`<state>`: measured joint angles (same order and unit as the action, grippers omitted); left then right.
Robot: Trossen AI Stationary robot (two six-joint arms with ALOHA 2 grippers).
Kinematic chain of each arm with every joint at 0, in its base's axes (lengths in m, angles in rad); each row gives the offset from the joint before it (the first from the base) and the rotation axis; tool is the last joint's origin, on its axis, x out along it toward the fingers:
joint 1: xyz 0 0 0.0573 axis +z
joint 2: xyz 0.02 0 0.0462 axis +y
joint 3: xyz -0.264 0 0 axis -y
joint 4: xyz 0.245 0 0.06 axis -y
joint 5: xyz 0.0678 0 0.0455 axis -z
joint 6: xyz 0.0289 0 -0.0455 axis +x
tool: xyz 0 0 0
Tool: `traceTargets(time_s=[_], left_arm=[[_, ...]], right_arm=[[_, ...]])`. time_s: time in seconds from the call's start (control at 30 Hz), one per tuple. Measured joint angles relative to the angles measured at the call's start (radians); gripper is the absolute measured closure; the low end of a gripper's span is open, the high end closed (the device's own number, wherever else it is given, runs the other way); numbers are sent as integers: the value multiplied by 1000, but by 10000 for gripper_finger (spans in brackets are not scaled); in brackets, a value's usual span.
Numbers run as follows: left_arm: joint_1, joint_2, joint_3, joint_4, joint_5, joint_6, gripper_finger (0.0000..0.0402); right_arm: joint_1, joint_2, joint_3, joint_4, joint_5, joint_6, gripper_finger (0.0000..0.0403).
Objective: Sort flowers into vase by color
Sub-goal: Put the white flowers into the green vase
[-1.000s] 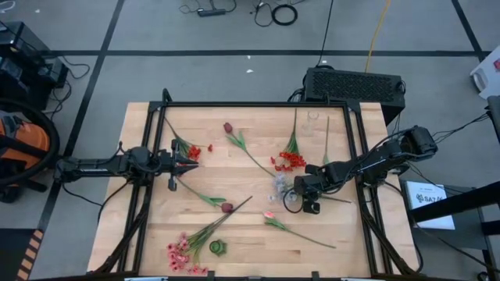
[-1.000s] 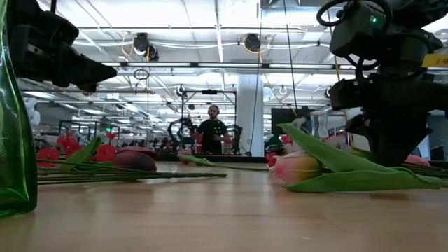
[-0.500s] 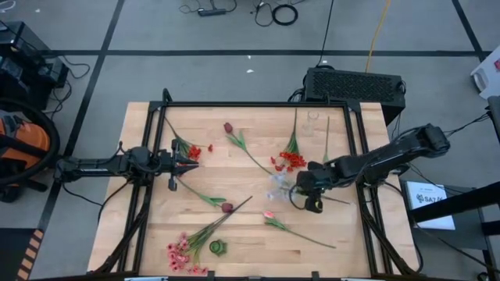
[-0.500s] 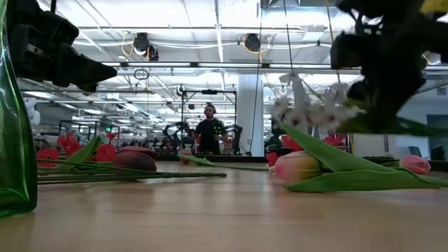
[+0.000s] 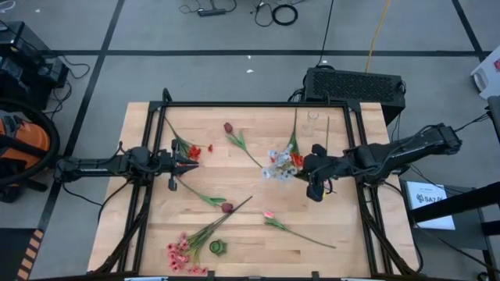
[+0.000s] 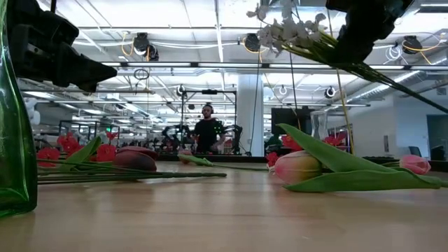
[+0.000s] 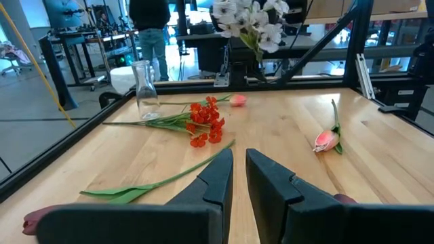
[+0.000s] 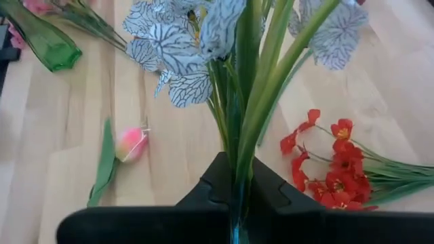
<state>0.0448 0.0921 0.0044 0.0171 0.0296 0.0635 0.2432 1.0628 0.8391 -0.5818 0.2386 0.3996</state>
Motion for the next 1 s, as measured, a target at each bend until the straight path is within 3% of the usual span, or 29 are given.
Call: traceTargets(time_s=[0.13, 0.5, 1.0], left_arm=[[0, 0, 0, 0, 0, 0, 352], [0, 0, 0, 0, 0, 0, 352], [0, 0, 0, 0, 0, 0, 352]], right_arm=[[0, 7, 0, 59, 0, 3, 398], [0, 26, -112, 461, -2, -79, 398], [0, 26, -150, 503, -4, -104, 398]])
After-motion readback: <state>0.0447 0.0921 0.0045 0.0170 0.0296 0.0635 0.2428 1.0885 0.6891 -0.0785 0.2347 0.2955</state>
